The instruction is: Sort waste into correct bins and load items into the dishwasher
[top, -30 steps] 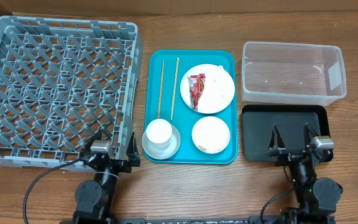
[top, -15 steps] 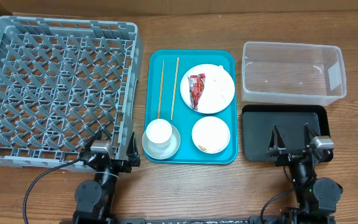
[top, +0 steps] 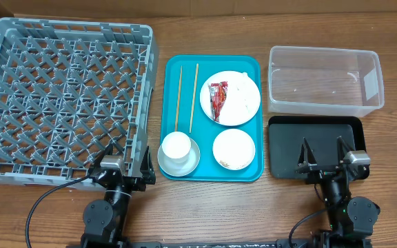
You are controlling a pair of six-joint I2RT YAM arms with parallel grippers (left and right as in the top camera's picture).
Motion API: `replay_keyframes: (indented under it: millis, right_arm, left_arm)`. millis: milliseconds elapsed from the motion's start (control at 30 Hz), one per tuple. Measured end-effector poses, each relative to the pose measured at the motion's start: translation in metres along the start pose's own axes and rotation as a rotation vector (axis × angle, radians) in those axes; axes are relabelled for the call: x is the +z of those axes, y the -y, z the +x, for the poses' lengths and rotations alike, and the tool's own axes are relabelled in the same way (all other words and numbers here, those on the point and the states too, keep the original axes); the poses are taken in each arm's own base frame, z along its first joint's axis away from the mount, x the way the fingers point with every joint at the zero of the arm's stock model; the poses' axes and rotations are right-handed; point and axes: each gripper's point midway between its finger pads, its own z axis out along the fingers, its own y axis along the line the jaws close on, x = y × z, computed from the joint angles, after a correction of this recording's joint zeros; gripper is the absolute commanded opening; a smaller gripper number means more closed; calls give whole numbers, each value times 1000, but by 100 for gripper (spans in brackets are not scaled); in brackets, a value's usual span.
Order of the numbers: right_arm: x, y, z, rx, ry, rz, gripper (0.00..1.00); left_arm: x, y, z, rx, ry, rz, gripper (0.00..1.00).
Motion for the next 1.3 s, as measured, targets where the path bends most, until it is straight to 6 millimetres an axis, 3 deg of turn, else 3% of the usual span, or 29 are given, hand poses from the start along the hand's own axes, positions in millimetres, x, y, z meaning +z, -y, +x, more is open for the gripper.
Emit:
replay_keyframes:
  millis: [167, 300, 533, 667, 733, 833, 933, 1067, 1233, 1300]
  right_arm:
    - [0, -1, -3, -2, 10, -3, 100]
    - [0, -9, -1, 20, 0, -50, 100]
    - [-9, -48, -30, 144, 53, -260, 100]
    - [-23, -68, -80, 170, 49, -301, 100]
    - [-29, -81, -121, 181, 28, -309, 100]
    - [-24, -87, -142, 243, -116, -275, 100]
    - [-9, -87, -149, 337, -340, -206, 100]
    - [22, -84, -162, 413, -511, -153, 100]
    - [53, -98, -147, 497, -655, -263, 100]
    - [59, -111, -130, 524, -739, -322, 100]
  left_arm:
    - [0, 7, 0, -8, -2, 39, 100]
    - [-1, 17, -14, -40, 52, 98, 100]
    - [-13, 45, -52, -46, 137, 239, 100]
    - [-27, 56, -98, -7, 105, 250, 100]
    - [-33, 65, -142, 25, 78, 252, 100]
    - [-27, 71, -159, 23, -113, 235, 100]
    - [-7, 76, -158, 2, -371, 223, 100]
    - [16, 75, -138, -32, -723, 183, 100]
    - [30, 75, -119, -65, -919, 167, 100]
    - [33, 72, -109, -71, -968, 152, 100]
